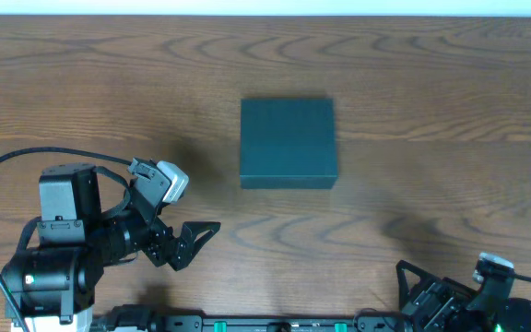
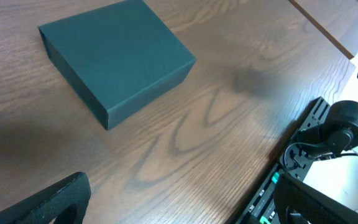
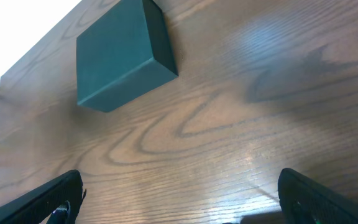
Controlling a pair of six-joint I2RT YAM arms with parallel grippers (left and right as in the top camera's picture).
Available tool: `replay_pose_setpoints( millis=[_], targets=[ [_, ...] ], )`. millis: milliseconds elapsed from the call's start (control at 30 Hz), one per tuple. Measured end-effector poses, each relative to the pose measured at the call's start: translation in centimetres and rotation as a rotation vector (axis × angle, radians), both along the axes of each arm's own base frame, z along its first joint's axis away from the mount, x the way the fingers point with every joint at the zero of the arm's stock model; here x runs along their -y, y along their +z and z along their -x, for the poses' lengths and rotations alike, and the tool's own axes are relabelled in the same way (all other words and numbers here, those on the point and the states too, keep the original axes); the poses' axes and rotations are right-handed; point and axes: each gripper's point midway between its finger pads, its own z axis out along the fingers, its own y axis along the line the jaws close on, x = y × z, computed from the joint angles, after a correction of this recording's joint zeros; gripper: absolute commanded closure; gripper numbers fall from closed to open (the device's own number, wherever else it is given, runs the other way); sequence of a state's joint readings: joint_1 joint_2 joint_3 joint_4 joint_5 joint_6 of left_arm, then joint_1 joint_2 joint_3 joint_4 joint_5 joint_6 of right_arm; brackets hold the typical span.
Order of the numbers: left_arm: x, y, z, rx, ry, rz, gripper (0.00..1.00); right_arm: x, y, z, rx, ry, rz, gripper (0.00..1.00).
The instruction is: Pack container
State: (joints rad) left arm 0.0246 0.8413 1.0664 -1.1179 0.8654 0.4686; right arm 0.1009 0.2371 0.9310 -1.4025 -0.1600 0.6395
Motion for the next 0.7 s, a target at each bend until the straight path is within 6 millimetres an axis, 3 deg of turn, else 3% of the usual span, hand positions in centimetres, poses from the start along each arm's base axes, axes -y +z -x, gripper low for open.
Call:
replay_pose_setpoints(
  millis=[233,400,533,700],
  targets=[
    [-0.8,-0.7,-0.3,-0.005,0.038,-0.057,0.05,0.0,0.0,0.0,-0.001,0.0,-0.001,0.01],
    [-1.9,1.4,-2.8,0.219,0.095,-0.112,0.05,0.0,-0.1,0.0,-0.002,0.0,-0.001,0.01],
    [-4.1,1.9,-5.0,0.387,0.284,-0.14,0.05,0.0,-0.1,0.0,-0.004,-0.001,-0.001,0.01],
    [-7.6,-2.1,-5.5,0.414,0.578,-0.106,0.05,0.0,-0.2,0.0,-0.006,-0.002,-0.002,0.01]
  ],
)
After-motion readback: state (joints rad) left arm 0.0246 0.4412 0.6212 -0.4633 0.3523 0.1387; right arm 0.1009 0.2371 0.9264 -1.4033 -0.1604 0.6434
